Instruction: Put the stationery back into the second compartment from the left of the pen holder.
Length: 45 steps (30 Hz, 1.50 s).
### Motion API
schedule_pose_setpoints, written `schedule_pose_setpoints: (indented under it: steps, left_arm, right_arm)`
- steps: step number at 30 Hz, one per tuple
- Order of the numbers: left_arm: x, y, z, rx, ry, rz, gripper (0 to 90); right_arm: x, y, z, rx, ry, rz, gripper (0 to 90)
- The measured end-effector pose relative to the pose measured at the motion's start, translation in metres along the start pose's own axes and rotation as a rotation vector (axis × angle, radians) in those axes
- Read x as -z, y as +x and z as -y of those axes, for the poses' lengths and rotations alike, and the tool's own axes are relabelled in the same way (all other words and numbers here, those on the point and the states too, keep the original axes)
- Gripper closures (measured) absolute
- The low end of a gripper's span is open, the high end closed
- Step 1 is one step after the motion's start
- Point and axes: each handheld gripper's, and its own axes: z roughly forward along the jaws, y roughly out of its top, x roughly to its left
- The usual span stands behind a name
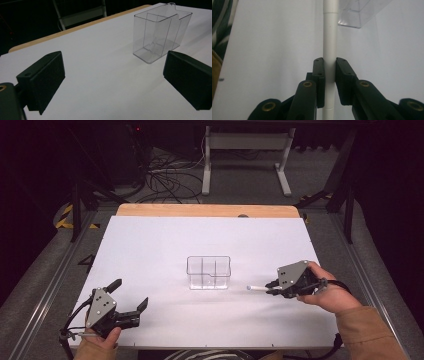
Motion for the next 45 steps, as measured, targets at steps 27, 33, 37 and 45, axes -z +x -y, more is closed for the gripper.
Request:
schedule_pose_setpoints:
  steps: [27, 33, 37, 45]
  left_arm:
    - [-0.001, 0.000, 0.000, 0.003, 0.000, 0.000, 4.6]
    - [0.000, 0.000, 0.000, 0.002, 0.000, 0.000, 4.6]
    - [-0.001, 0.000, 0.000, 0.004, 0.001, 0.001, 4.6]
    - [-0.001, 0.000, 0.000, -0.001, -0.003, -0.002, 4.6]
  right_arm:
    - [0.019, 0.015, 0.002, -0.555, -0.534, 0.231, 79.5]
    - [0.021, 0.018, -0.005, -0.593, -0.600, 0.296, 79.5]
    - [0.023, 0.019, -0.010, -0.617, -0.642, 0.321, 79.4]
    - [0.024, 0.023, -0.024, -0.669, -0.696, 0.422, 79.4]
